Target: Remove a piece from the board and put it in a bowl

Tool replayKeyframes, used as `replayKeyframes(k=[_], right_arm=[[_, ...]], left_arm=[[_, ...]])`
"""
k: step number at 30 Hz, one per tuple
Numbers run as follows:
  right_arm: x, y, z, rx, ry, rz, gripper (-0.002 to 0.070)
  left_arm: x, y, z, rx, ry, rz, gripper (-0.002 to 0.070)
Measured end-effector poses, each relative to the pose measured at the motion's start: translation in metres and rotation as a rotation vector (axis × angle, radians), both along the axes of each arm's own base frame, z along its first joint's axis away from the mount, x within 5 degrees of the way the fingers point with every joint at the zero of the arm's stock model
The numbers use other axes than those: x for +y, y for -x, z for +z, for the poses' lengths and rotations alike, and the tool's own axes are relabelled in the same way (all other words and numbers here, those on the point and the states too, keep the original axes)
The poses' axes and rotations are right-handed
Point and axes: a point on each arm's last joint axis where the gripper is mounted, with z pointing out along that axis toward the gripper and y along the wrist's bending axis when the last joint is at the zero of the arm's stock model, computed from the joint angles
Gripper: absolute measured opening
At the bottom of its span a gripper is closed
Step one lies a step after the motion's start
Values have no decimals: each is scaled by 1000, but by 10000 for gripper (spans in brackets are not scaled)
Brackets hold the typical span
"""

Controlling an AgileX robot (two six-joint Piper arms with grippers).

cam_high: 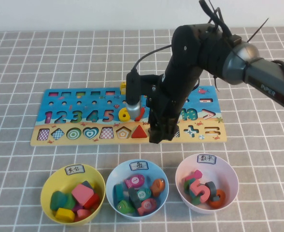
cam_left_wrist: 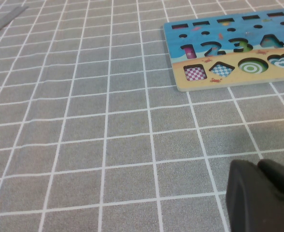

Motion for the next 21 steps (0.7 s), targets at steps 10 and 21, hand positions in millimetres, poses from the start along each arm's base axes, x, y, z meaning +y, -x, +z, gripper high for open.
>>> replayKeyframes(k=[10, 21], right_arm=[[6, -10, -8, -12, -3, 2, 403], [5, -12, -15, -16, 25, 6, 403]], left_arm=[[0, 0, 0, 0, 0, 0, -1], [0, 0, 0, 0, 0, 0, 0]])
